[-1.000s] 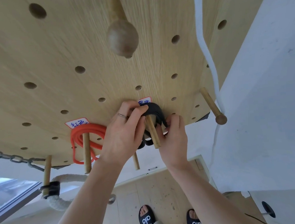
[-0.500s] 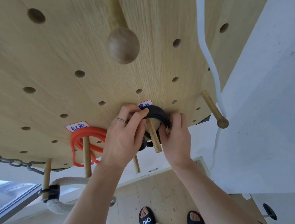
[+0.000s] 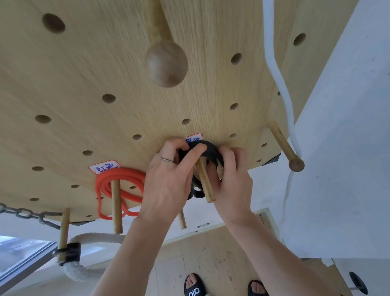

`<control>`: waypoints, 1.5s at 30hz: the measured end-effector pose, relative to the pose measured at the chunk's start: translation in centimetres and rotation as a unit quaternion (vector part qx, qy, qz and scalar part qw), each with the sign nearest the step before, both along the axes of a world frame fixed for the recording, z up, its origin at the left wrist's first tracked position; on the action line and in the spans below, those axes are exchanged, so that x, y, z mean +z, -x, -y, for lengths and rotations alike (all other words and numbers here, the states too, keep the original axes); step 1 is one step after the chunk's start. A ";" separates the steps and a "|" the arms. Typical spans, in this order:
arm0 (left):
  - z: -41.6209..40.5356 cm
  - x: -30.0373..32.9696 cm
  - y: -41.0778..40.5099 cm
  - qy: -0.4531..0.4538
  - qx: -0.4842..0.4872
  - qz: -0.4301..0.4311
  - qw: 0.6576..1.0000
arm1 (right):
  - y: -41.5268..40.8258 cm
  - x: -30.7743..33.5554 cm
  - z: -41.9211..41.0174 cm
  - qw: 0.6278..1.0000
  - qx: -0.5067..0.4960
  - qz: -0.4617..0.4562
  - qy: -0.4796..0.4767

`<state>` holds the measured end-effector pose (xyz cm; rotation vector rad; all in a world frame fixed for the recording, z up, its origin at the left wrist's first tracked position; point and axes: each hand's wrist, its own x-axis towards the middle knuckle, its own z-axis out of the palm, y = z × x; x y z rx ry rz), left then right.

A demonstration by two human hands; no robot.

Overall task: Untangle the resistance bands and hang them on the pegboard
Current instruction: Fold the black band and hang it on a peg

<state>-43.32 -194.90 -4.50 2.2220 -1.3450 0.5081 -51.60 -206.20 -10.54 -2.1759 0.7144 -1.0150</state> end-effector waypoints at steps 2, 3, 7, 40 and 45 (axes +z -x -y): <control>0.0 0.0 0.1 -0.014 0.007 -0.003 1.000 | -0.2 0.1 0.1 1.000 0.008 -0.007 0.006; 0.1 -0.1 0.1 -0.022 0.011 -0.007 1.000 | -0.3 0.0 0.2 1.000 0.010 -0.010 0.005; 0.3 0.1 0.2 -0.027 0.019 -0.018 0.999 | -0.2 -0.6 0.4 1.000 0.021 -0.010 0.016; -1.4 -4.8 2.5 0.007 0.221 -0.107 0.969 | 2.3 -0.9 -1.2 0.980 0.030 -0.055 -0.187; -0.9 -5.9 2.3 0.025 0.220 -0.116 0.968 | 0.7 -0.9 -1.1 0.979 0.011 -0.096 -0.181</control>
